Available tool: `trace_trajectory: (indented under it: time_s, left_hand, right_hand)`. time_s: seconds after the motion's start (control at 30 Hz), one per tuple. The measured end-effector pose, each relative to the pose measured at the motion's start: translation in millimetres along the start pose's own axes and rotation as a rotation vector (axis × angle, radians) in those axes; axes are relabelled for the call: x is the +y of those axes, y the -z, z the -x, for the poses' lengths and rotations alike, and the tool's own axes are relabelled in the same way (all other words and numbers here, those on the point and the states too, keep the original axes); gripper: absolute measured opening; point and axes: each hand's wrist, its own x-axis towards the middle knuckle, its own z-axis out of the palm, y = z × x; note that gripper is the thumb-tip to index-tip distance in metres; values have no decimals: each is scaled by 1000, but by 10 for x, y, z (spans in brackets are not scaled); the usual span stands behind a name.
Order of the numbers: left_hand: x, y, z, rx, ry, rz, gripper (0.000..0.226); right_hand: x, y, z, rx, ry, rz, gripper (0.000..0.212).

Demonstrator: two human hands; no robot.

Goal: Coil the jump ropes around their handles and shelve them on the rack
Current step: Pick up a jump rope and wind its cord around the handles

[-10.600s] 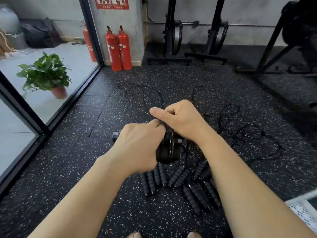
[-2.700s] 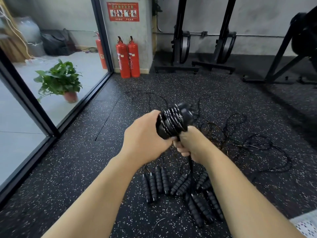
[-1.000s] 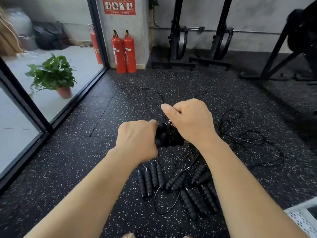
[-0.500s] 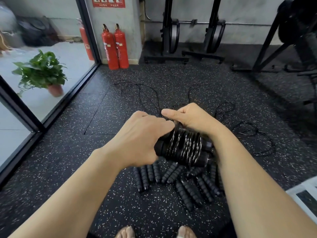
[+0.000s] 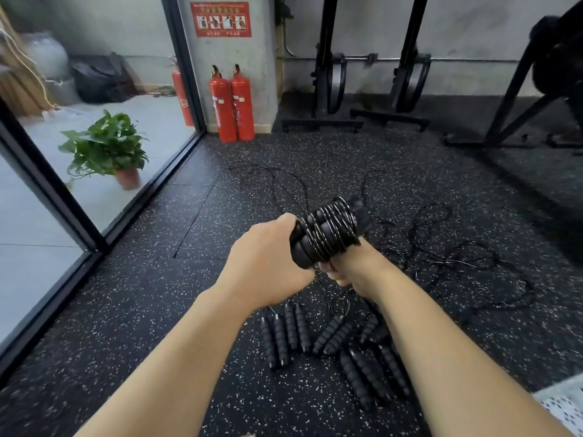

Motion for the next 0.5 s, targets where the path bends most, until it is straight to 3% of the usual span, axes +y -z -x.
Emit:
trace_trajectory:
  time_s: [0.17, 0.37, 0.5]
  left_hand:
    - [-112, 2, -51, 80, 187, 12, 26]
    - [-166, 52, -67, 138, 312, -65, 41]
    - [-119, 6, -64, 158, 284, -119, 35]
  right_hand:
    - [-72, -280, -28, 160, 124, -34, 32]
    - [-234, -330, 177, 38, 236, -171, 22]
    - [-271, -359, 224, 107, 240, -278, 34]
